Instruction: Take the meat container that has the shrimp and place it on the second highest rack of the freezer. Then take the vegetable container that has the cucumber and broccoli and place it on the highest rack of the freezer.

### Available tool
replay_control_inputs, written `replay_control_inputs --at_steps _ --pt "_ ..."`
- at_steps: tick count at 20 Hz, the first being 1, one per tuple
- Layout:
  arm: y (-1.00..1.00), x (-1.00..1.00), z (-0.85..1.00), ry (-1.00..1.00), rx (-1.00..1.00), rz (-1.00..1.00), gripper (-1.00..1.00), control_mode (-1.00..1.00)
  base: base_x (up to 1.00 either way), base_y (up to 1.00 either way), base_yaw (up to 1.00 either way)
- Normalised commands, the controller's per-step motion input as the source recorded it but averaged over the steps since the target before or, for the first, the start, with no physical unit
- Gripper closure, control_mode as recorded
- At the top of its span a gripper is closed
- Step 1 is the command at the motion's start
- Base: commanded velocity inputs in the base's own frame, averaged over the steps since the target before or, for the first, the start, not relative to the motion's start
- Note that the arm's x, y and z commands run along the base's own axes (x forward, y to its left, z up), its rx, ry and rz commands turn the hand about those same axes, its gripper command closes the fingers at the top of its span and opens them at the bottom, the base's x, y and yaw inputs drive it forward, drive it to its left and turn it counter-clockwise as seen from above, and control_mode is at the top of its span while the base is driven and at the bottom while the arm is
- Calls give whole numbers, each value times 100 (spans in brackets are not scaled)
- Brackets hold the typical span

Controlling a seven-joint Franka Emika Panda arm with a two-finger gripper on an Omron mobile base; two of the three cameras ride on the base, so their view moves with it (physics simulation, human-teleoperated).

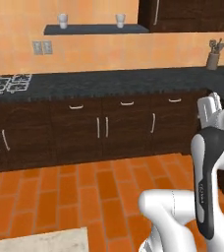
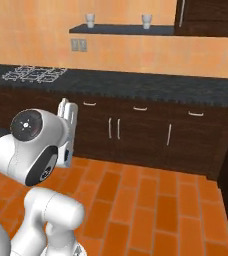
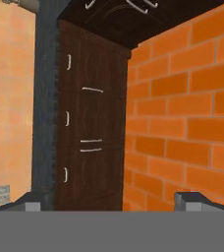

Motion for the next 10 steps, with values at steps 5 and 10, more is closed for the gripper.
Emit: replay_control_inputs --at_steps 5,10 --pt "0 0 0 0 0 0 -100 100 100 -41 -36" --pt "0 0 0 0 0 0 -100 100 99 -23 -54"
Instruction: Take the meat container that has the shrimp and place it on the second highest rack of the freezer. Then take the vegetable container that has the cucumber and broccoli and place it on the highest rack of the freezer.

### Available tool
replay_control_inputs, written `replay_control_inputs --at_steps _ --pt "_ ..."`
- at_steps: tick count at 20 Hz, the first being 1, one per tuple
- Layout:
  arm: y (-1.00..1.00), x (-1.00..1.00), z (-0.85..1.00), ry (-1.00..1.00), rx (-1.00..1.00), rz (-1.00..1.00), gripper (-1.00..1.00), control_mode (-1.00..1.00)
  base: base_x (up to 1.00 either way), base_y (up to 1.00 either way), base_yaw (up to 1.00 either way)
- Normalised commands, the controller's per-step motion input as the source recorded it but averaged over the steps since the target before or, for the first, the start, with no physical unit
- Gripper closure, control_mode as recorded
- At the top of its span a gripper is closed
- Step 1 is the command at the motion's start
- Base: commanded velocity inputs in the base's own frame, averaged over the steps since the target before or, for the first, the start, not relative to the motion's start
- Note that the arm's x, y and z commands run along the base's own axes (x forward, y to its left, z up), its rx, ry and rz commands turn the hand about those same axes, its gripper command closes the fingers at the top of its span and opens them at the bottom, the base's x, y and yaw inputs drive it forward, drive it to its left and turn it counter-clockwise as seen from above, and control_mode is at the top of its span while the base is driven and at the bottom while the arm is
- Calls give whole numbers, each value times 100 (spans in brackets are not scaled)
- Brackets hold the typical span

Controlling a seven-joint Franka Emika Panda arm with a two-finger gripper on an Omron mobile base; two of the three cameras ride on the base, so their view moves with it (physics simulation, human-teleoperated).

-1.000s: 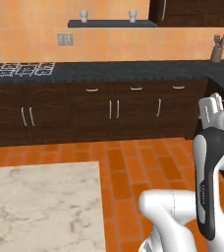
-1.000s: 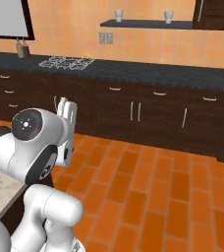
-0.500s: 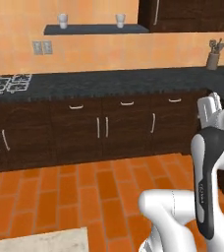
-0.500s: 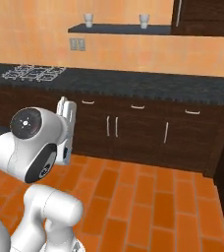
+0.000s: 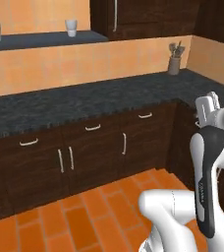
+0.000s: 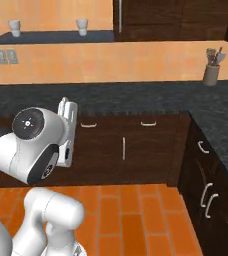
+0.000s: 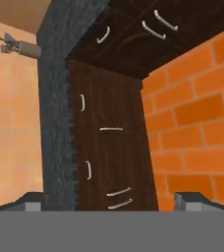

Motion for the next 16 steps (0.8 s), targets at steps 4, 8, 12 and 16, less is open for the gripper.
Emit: replay_control_inputs --at_steps 4,8,12,16 --pt "0 0 0 0 0 0 -100 100 86 0 -67" --pt "0 0 0 0 0 0 -100 100 67 6 -75" --pt "0 0 0 0 0 0 -100 100 55 26 -83" --pt "0 0 0 0 0 0 -100 100 53 35 -82"
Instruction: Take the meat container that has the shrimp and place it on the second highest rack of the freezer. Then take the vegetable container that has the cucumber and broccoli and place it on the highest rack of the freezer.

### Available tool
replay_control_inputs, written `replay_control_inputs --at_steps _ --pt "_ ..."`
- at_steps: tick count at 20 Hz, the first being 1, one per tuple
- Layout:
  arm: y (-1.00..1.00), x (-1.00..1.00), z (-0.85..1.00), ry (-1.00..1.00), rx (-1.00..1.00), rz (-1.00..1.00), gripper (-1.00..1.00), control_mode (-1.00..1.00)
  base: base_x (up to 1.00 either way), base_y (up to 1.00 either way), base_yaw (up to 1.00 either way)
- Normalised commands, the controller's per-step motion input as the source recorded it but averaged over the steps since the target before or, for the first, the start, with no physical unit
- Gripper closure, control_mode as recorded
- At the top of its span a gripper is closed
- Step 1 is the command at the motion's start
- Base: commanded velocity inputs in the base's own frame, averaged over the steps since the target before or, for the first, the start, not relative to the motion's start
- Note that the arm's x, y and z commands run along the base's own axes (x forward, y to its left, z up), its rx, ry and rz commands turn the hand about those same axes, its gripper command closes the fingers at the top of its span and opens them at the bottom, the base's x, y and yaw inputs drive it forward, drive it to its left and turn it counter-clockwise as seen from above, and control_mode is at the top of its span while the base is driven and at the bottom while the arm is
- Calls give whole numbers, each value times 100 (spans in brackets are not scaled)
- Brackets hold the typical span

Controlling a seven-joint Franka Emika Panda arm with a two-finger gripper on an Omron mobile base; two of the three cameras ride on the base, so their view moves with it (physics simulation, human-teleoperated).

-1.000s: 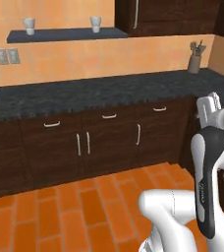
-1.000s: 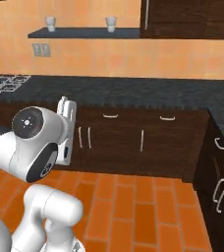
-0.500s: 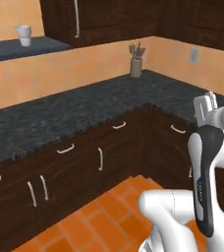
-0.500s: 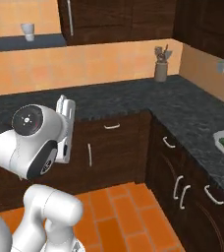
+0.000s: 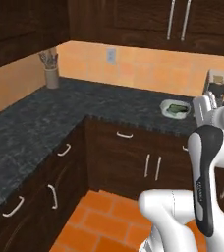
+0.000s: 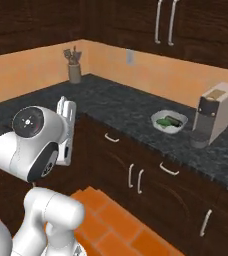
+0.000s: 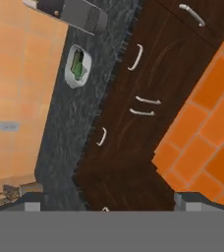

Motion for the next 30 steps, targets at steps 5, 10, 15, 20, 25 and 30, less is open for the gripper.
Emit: replay_control_inputs --at_steps 5,10,15,20,25,30 --pt "0 0 0 0 0 0 -100 100 83 85 -62" --pt "0 0 0 0 0 0 -100 100 82 62 -47" --pt "0 0 0 0 0 0 -100 100 75 0 -41" --pt "0 0 0 0 0 0 -100 100 81 -3 -13" --pt "0 0 0 0 0 0 -100 100 85 0 -5" --pt "-3 28 -26 8 0 0 -100 -100 51 0 -2"
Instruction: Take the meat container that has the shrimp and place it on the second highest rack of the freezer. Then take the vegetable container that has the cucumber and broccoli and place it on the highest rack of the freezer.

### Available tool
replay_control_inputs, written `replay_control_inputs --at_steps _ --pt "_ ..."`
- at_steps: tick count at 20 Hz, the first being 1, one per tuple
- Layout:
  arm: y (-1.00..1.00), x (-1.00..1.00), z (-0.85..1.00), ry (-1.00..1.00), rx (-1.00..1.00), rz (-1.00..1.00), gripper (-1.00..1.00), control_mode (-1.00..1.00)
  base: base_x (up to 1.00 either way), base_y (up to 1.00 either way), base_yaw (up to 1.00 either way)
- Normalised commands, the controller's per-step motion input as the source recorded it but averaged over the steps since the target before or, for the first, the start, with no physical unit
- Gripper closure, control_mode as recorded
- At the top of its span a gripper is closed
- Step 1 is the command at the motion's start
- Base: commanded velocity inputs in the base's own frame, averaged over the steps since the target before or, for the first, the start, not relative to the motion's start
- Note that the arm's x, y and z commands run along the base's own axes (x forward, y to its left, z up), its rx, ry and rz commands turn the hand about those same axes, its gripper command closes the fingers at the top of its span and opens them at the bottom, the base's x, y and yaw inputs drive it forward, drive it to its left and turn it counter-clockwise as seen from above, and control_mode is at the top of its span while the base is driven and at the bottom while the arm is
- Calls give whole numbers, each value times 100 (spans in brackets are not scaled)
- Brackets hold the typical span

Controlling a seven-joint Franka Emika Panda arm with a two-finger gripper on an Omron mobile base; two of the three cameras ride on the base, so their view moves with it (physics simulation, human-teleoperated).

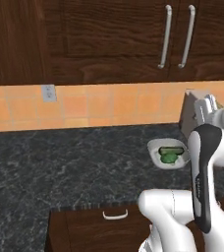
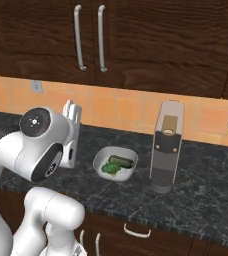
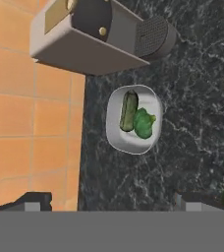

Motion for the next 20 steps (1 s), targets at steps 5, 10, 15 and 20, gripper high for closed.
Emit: replay_control_inputs --at_steps 5,10,15,20 --pt "-37 27 -87 20 0 0 -100 -100 0 0 0" --pt "-51 5 -78 9 0 0 -100 -100 0 0 0" --pt "-44 34 -58 14 0 0 -100 -100 0 0 0" --pt "-11 33 -14 4 0 1 -100 -100 0 0 0"
